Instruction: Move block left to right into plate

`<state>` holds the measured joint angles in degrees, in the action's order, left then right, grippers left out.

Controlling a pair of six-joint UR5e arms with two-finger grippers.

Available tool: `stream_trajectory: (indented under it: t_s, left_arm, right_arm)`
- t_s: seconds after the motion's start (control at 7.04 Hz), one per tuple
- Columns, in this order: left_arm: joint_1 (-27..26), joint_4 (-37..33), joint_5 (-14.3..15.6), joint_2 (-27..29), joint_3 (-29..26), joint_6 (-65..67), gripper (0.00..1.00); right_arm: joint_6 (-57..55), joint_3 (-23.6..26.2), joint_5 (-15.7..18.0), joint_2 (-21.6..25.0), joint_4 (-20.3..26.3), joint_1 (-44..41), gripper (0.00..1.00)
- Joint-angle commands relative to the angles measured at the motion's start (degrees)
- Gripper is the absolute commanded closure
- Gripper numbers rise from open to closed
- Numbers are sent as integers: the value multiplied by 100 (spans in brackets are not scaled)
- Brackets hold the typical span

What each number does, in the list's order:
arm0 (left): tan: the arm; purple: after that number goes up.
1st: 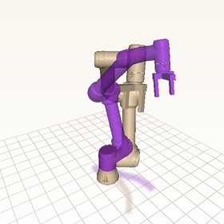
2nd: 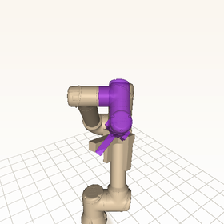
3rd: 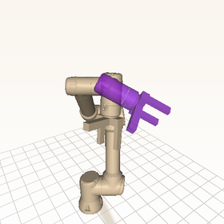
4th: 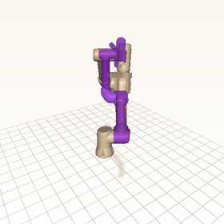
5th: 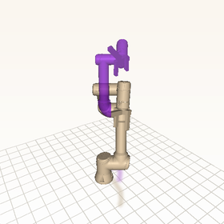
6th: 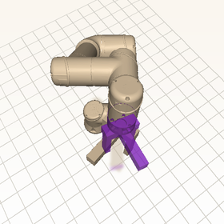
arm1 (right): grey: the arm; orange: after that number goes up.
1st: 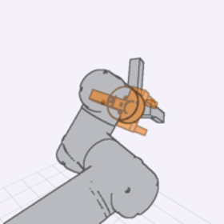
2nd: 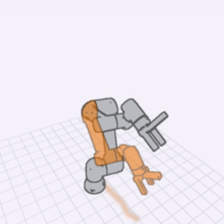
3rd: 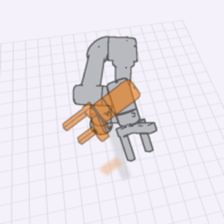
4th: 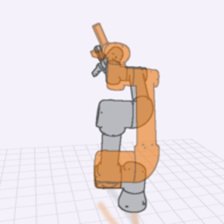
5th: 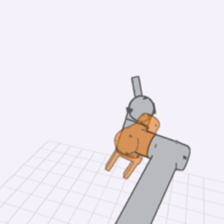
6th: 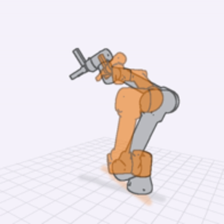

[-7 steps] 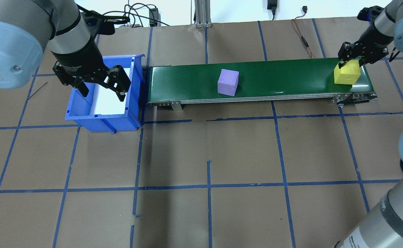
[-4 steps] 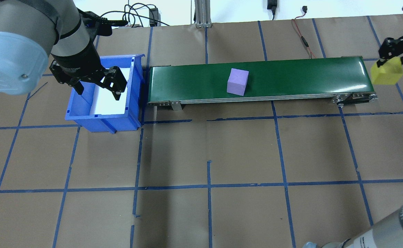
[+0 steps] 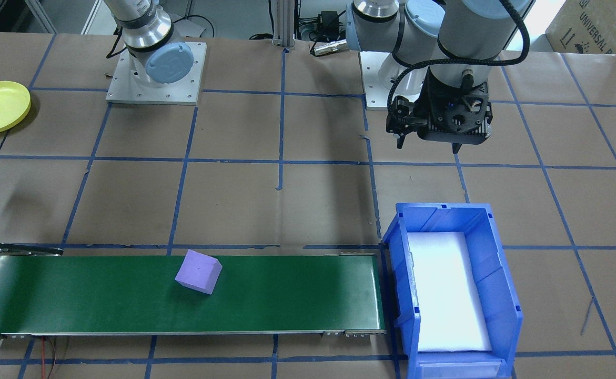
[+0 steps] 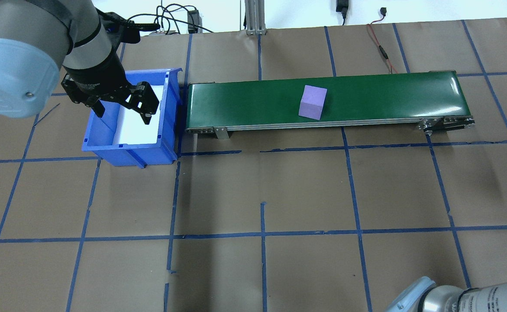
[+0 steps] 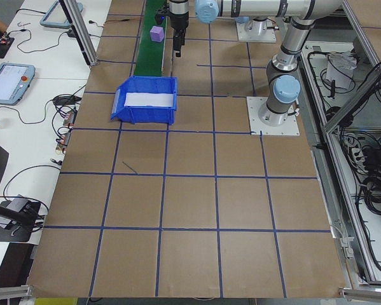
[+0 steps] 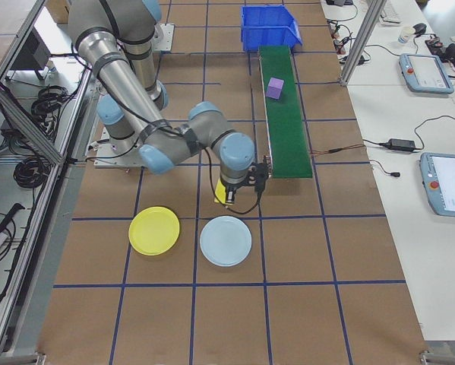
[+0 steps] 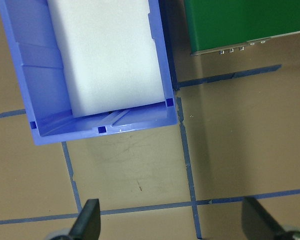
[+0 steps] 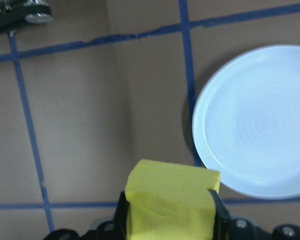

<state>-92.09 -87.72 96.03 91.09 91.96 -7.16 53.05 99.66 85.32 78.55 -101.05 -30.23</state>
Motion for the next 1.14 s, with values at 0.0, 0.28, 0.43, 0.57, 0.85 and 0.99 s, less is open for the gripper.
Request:
stream_trajectory:
  t_s: [0.0,0.28,0.43,0.57,0.85,0.99]
  left_arm:
    - [-28,9,-14,-12,-73,-13,0]
    - [-45,105,-23,-21,-73,-13,0]
    - [-45,114,-23,-21,-65,-13,0]
    - [-45,114,-23,-13,-65,-13,0]
    - [8,106,-435,-12,-12,-4,0]
    - [-45,106,-436,-12,-55,4,0]
  right_arm:
    - [1081,1251,73,152,-796,1732,74]
    - [1453,1925,107,196,-1689,2353,71]
    - [1445,1900,134,205,-1681,2355,56]
    - [1445,1882,64,205,-1602,2355,1]
    - [1401,1594,47,231,-885,2303,0]
    - [1331,1026,11,275,94,2032,0]
